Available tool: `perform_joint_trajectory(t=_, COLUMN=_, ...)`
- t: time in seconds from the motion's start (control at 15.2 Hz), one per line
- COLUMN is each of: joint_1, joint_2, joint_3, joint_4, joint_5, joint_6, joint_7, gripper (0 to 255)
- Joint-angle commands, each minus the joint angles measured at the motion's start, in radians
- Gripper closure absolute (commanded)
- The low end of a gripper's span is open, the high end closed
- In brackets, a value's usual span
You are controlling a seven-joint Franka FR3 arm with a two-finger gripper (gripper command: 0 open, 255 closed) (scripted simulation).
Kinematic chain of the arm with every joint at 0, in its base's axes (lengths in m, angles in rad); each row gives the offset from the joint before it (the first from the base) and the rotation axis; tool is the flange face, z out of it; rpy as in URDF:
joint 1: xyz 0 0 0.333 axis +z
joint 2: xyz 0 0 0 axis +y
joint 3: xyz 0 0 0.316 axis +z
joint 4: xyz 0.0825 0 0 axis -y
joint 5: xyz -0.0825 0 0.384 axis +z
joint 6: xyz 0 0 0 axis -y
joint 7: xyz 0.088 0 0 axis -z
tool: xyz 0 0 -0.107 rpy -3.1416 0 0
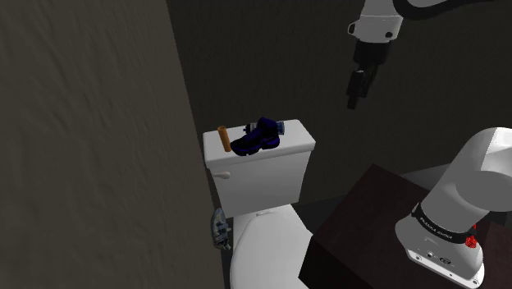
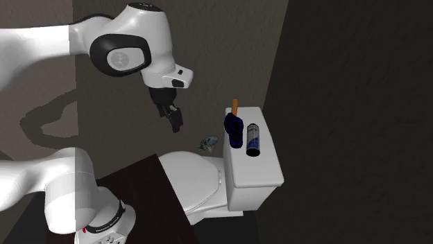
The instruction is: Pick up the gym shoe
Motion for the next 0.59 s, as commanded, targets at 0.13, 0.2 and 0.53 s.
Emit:
perform_joint_trajectory(t=0.13, joint_1=0.0, joint_2=0.053, joint_3=0.013, joint_4=-0.006, joint_5=0.0, joint_6=0.08, joint_7=0.009, gripper=0)
perform_joint_trajectory(t=0.2, joint_1=-0.001, joint_2=0.081, joint_3=0.019, joint_4=-0.006, joint_5=0.0, joint_6=0.119, joint_7=0.013, gripper=0)
perform_joint_trajectory(t=0.53, joint_1=-0.006, joint_2=0.236, joint_3=0.051, joint_4=0.014, joint_5=-0.011, joint_6=0.307, joint_7=0.04, gripper=0)
